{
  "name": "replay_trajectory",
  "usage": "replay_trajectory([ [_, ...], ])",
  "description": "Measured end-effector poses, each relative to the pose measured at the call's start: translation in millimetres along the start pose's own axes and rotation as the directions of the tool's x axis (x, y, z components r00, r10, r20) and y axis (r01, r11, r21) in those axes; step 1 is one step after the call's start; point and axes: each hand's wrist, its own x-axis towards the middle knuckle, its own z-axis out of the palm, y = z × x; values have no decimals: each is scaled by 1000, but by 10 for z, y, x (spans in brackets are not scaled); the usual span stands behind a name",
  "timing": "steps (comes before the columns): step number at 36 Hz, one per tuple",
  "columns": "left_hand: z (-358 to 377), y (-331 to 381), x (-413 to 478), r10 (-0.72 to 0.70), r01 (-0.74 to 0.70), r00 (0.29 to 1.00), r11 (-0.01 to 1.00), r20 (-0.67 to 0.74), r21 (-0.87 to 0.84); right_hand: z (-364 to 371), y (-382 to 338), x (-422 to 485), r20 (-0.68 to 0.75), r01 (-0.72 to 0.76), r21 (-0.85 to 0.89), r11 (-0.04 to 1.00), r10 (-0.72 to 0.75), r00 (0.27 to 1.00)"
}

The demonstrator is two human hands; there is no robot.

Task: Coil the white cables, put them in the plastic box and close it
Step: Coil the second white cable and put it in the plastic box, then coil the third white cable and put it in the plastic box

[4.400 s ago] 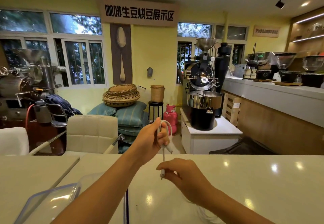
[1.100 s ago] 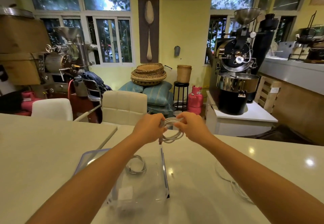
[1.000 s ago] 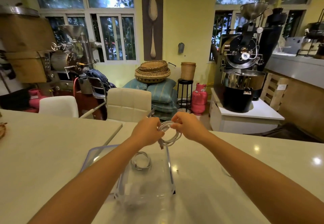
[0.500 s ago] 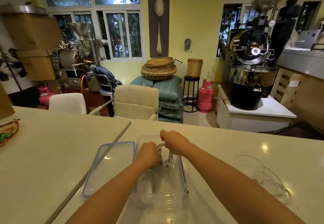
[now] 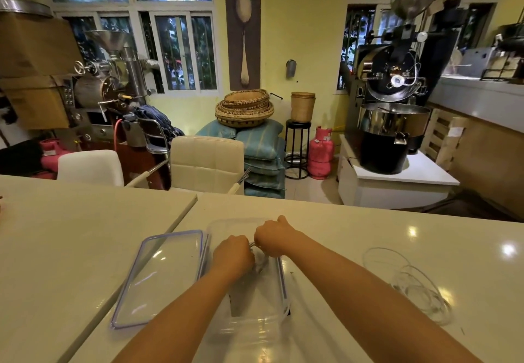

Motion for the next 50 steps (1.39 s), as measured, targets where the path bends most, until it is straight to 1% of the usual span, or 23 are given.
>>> replay_trajectory([
  [4,-5,19,25,-18,18,999,1000,27,4,-21,-17,-43,9,21,47,999,-21,1000],
  [13,-132,69,58,-14,10,998,998,60,68,-125,134,-259,-160,103,281,954,-60,985],
  [17,-243,149,52,-2,0,1000,998,24,63,-185,316,-446,-214,80,378,923,3,977],
  [22,-359,380,39,100,-107,989,992,-108,-60,-148,733,-746,-241,-12,539,842,168,956],
  [25,-372,621,-15,187,-207,970,970,-155,-124,-63,1011,-955,-214,-88,611,786,271,939],
  [28,-313,897,-87,274,-298,949,941,-157,-159,29,1252,-1199,-183,-155,673,723,365,913],
  [31,-176,1152,-139,346,-362,931,915,-117,-177,164,1460,-1431,-138,-218,715,664,440,887],
  [34,1,1370,-182,379,-381,924,901,-51,-206,327,1632,-1645,-76,-280,725,629,477,875],
  [38,240,1634,-236,415,-401,910,889,19,-221,549,1816,-1894,24,-363,720,592,501,865],
  [41,388,1763,-242,434,-412,896,891,94,-192,695,1897,-2024,92,-407,724,558,506,858],
  [45,516,1869,-219,458,-434,875,886,155,-163,851,1943,-2124,175,-447,715,538,481,859],
  [48,572,1940,-196,474,-451,863,879,175,-157,947,1940,-2140,208,-457,712,533,462,862],
  [50,606,1983,-196,486,-465,861,872,151,-153,1002,1929,-2129,211,-452,722,525,454,866],
])
